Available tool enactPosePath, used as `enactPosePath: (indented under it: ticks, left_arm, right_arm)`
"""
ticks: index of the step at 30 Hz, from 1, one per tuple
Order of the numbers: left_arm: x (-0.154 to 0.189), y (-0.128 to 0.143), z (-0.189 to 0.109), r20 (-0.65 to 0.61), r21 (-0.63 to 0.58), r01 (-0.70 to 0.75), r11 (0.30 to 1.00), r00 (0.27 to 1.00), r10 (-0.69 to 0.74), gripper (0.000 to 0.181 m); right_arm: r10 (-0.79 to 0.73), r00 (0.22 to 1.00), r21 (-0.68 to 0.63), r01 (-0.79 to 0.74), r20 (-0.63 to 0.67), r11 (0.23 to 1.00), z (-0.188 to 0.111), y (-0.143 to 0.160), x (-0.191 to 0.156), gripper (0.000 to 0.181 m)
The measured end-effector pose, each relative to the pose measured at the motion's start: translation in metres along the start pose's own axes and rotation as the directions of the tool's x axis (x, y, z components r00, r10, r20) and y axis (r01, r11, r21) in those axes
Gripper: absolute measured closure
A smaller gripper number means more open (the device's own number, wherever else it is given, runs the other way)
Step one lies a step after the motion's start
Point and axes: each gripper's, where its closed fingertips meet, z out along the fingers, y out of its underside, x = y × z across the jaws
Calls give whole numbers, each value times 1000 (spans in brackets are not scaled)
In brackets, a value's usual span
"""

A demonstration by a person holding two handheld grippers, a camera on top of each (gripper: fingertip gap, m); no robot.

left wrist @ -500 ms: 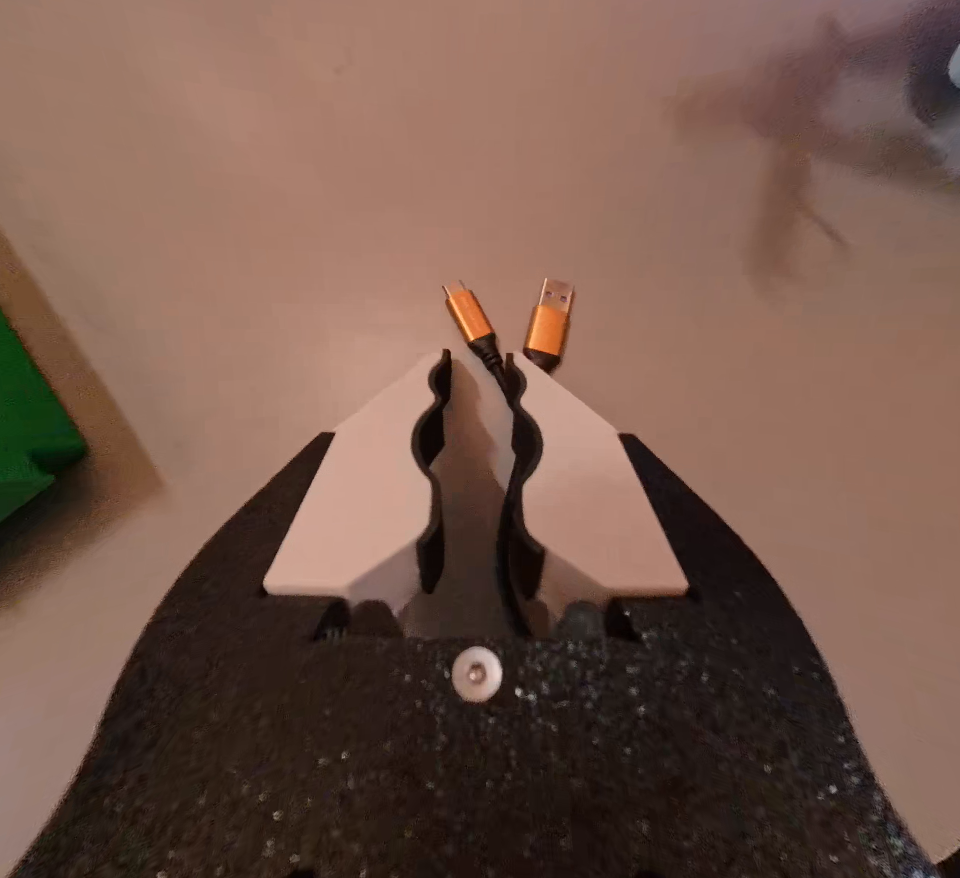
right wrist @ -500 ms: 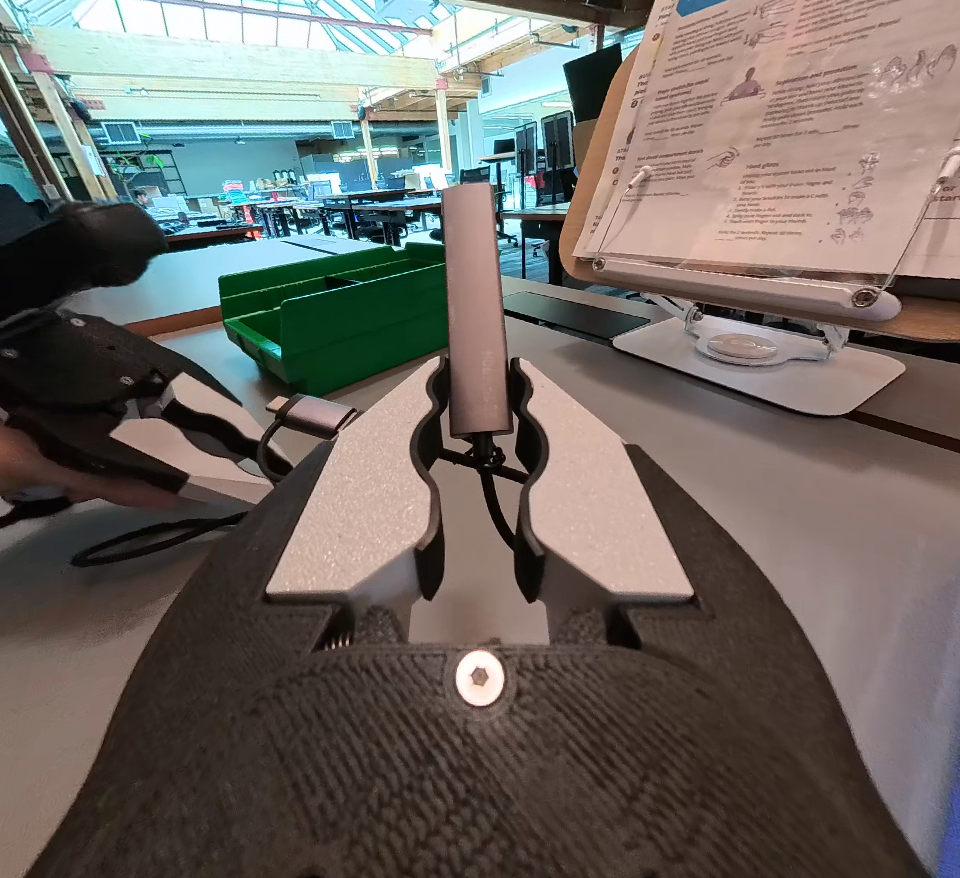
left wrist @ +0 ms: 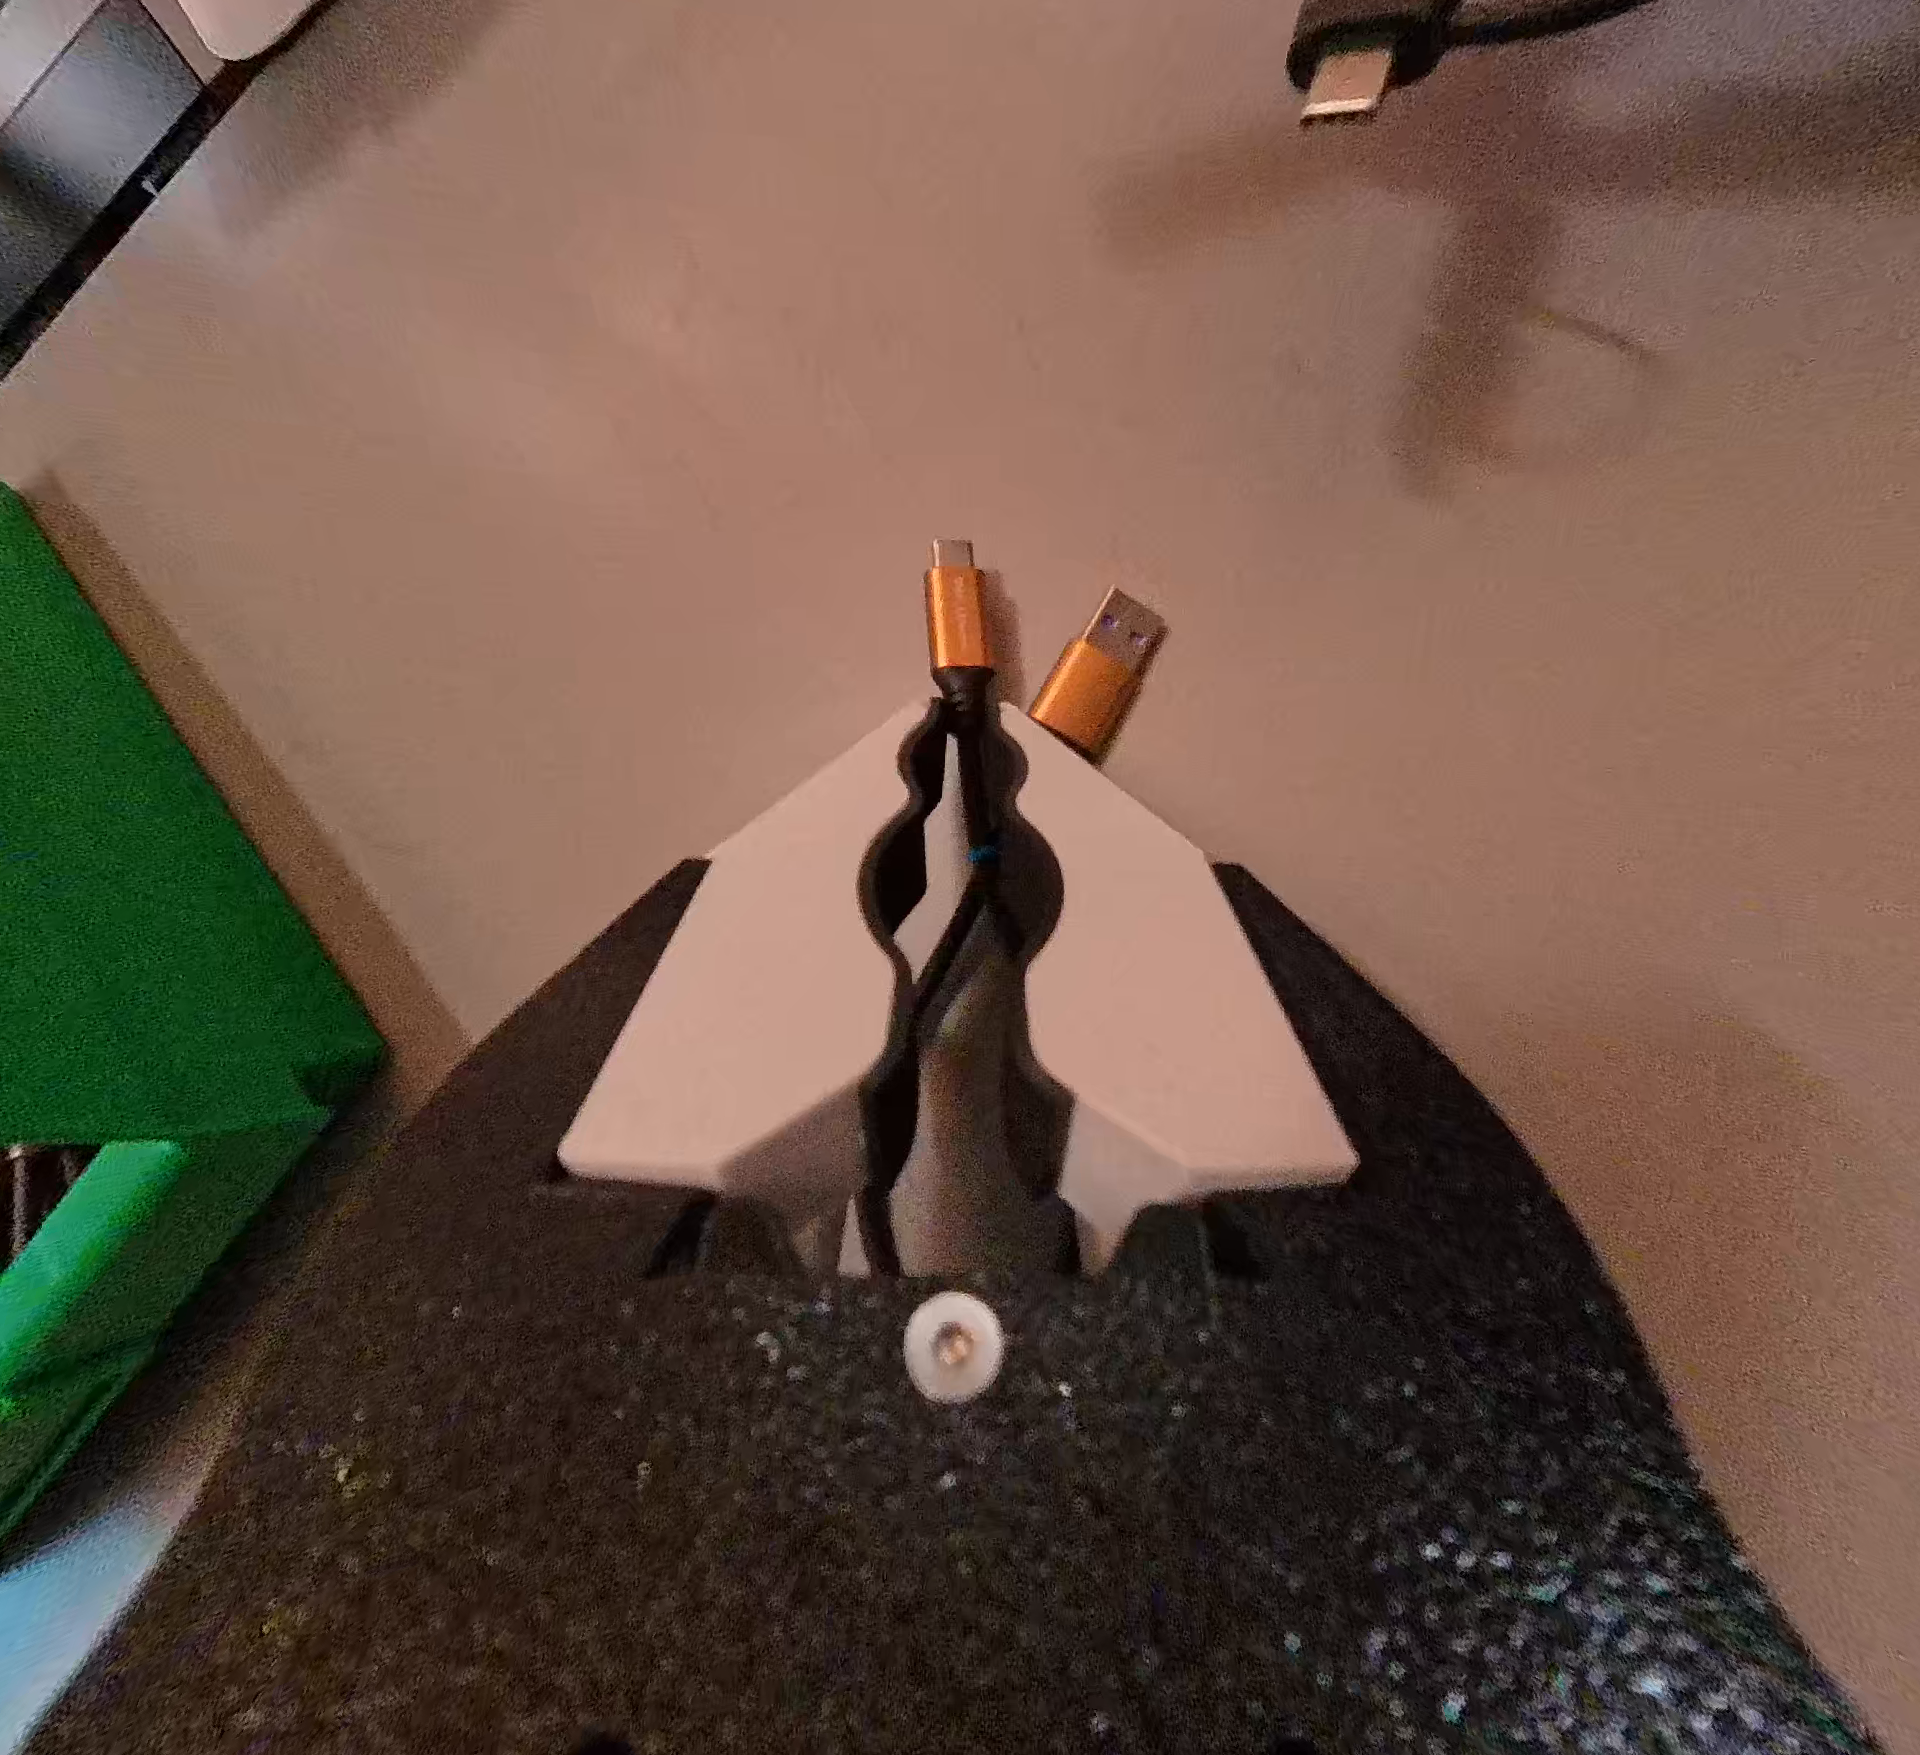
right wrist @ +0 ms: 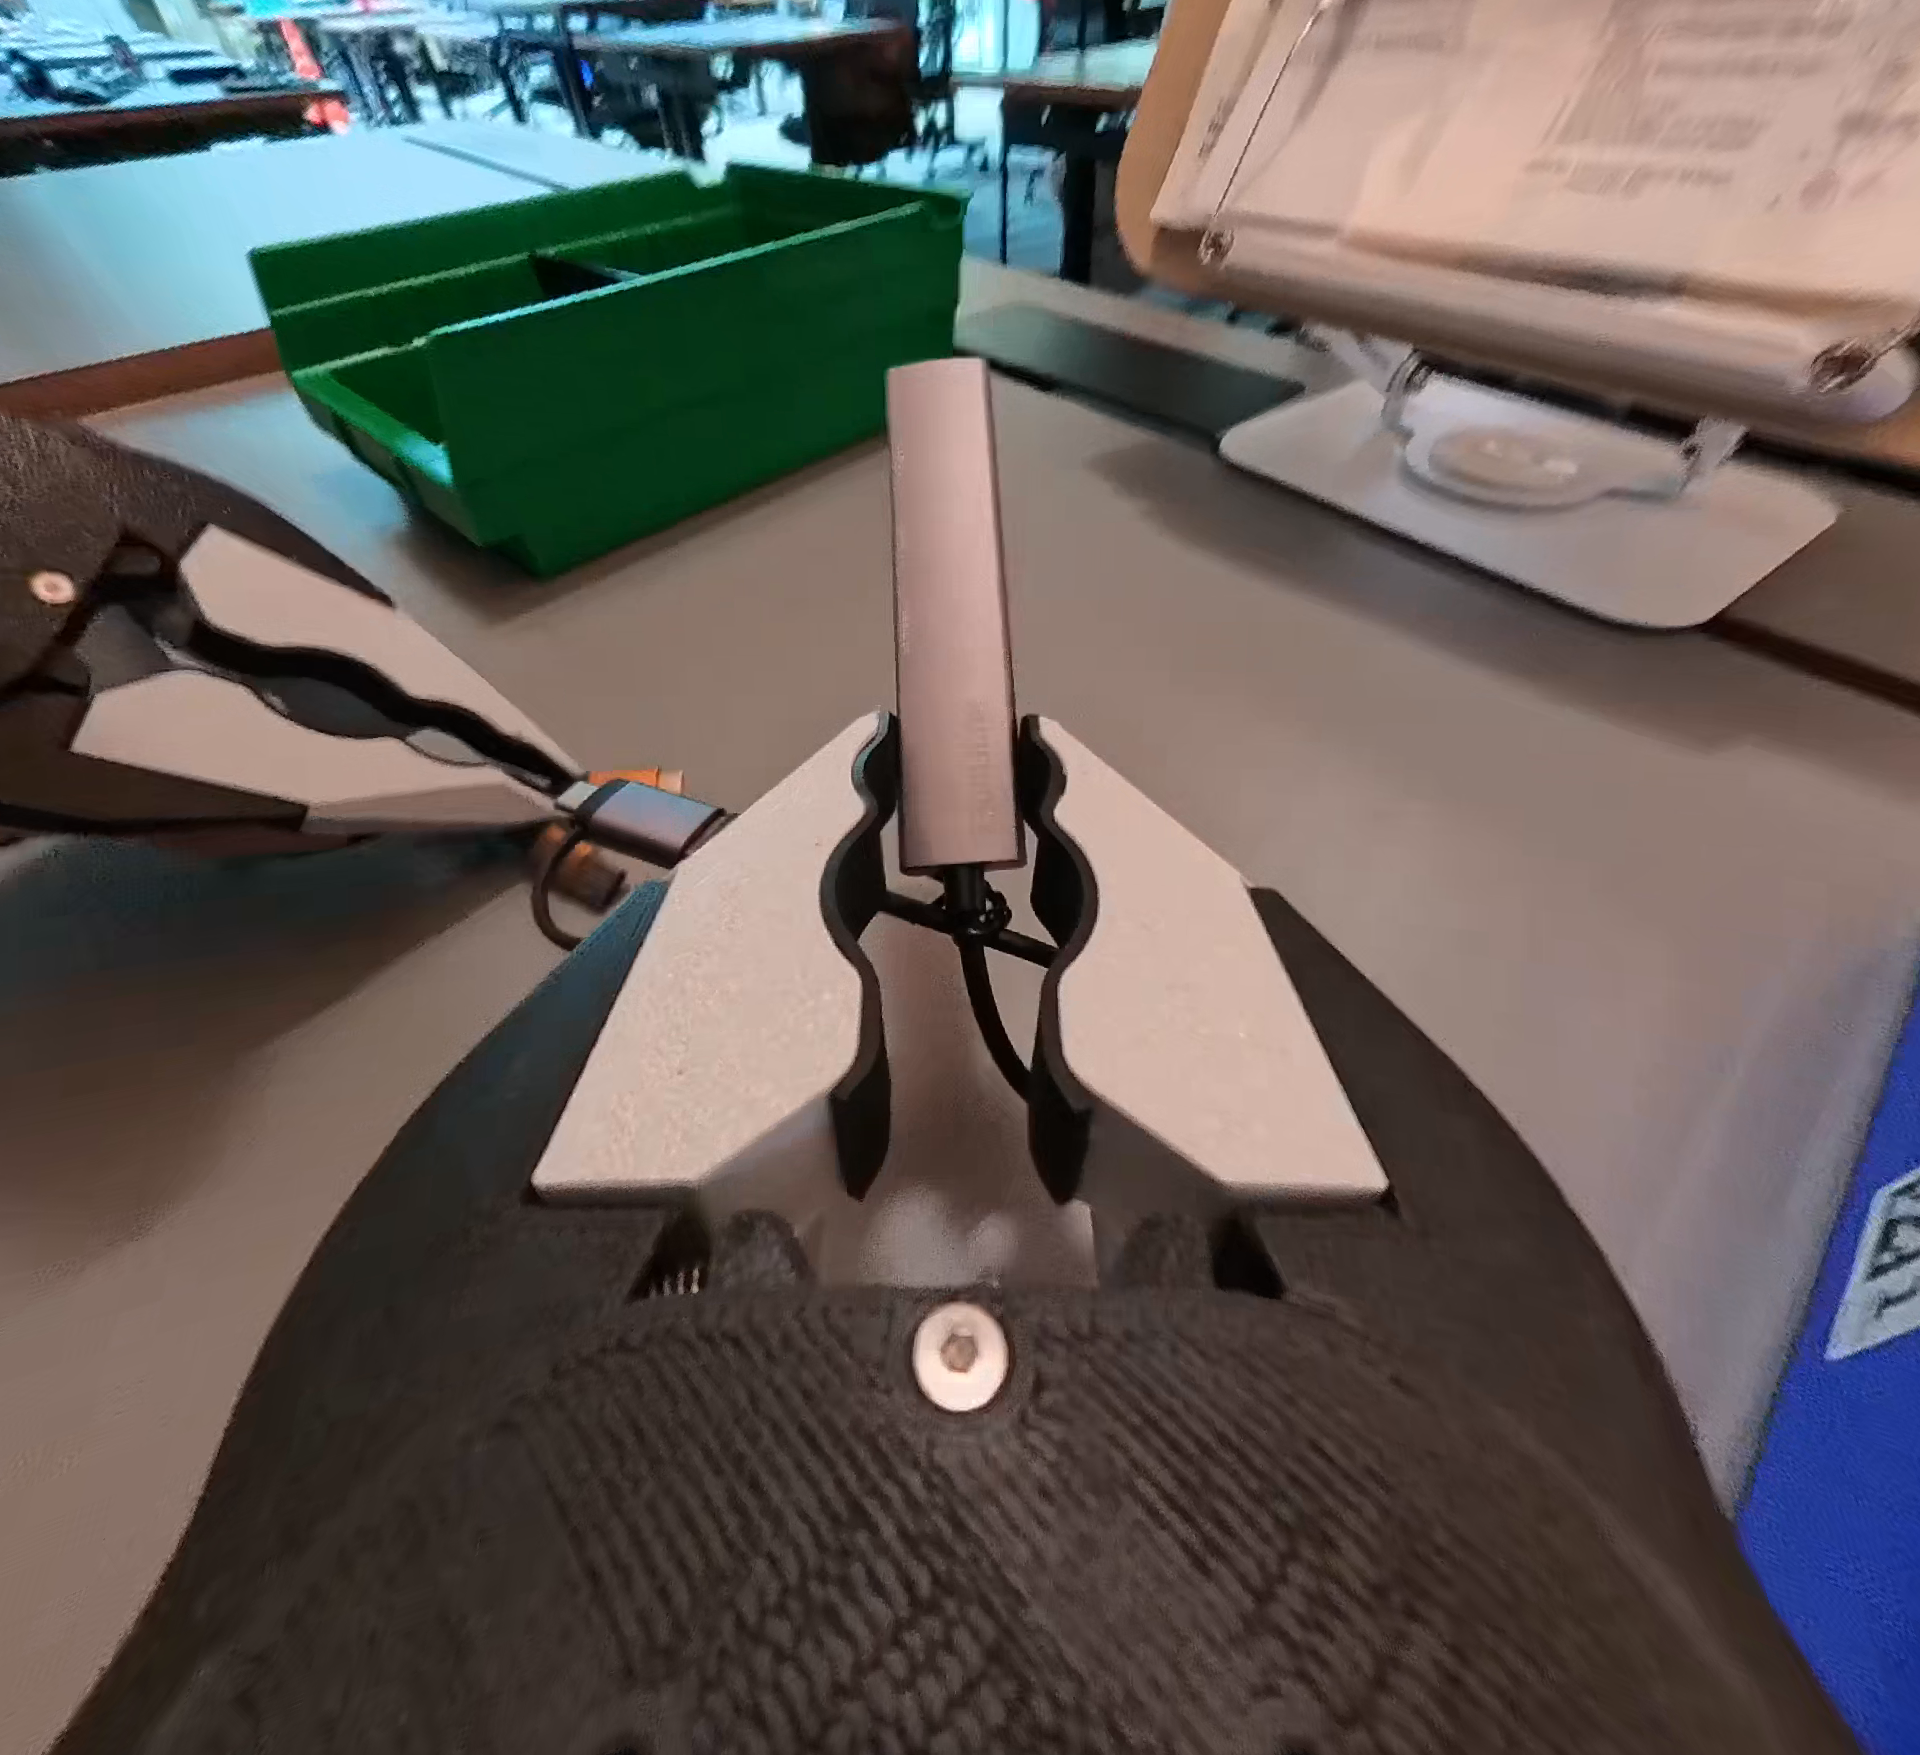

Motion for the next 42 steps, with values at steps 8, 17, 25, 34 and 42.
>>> enactPosePath:
  ticks: [8, 17, 25, 34, 42]
  left_arm:
    - [12, -62, -44, -142, 37, 53, 998, 989, -47, 177]
    - [20, -78, -25, -153, 2, 54, 999, 987, -53, 177]
    - [26, -81, -15, -169, 14, 77, 997, 983, -73, 177]
    - [22, -83, -13, -45, 35, 8, 999, 999, -7, 177]
    - [16, -92, -18, 42, 86, -95, 992, 995, 91, 178]
  right_arm:
    - [24, 999, -128, -18, 46, 992, 2, 17, -10, 159]
    - [-4, 997, -176, 17, 73, 984, 7, 25, -21, 159]
    - [-14, 997, -186, 28, 80, 982, 9, 28, -24, 160]
    - [-116, 989, -170, 130, 88, 977, 11, 26, -30, 159]
    - [-242, 967, -124, 251, 83, 960, 9, 16, -30, 159]
